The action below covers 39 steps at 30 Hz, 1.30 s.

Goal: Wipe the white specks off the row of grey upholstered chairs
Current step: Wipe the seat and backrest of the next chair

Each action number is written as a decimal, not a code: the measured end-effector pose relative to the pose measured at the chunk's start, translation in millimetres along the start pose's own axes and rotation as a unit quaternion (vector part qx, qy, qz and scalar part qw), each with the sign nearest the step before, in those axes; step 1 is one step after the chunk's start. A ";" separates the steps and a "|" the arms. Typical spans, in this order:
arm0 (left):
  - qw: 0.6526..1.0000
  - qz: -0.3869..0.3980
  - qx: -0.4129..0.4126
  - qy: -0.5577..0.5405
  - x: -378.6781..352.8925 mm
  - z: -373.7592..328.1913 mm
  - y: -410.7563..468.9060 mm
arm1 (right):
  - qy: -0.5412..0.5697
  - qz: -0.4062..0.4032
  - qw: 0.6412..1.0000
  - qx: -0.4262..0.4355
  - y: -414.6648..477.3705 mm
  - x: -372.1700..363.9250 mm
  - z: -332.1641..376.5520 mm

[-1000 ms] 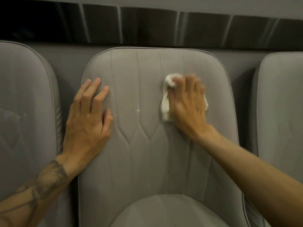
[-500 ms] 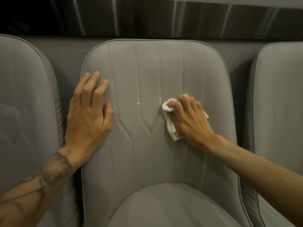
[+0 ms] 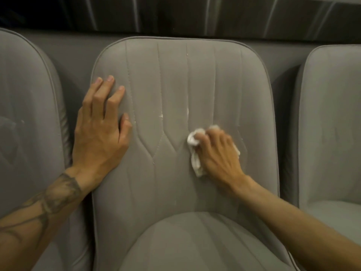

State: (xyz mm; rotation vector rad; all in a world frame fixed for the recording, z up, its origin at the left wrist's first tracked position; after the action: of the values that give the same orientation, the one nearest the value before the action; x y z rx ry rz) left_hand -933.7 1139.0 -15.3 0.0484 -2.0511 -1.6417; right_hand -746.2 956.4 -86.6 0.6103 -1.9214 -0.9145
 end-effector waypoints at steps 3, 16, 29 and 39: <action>1.000 0.000 0.001 -0.002 0.6 0.5 -0.3 | -0.020 -0.082 0.986 -0.144 34.5 11.3 -23.9; 1.000 -0.001 0.000 -0.004 -0.7 3.2 0.2 | 0.025 -0.048 0.995 -0.083 -41.5 -26.6 27.2; 1.000 0.004 0.003 0.000 3.5 -3.3 0.2 | 0.044 0.108 0.990 0.080 -103.5 -47.7 69.9; 1.000 -0.003 -0.001 -0.003 1.9 -2.4 1.0 | 0.058 0.013 0.998 -0.011 -81.6 -48.5 64.5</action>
State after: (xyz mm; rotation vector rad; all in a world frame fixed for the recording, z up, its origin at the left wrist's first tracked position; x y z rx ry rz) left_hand -934.1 1136.5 -13.3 0.0483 -2.0559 -1.6486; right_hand -775.4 964.3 -197.3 0.6119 -1.8094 -0.8642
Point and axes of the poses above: each hand's wrist, its own y-axis towards the middle knuckle, its own x-axis out of the back of the hand, z = x × y, the point moved 5 cm from there along y, towards the middle knuckle, and after that the axes turned 10 degrees about x, right-handed, at the moved point
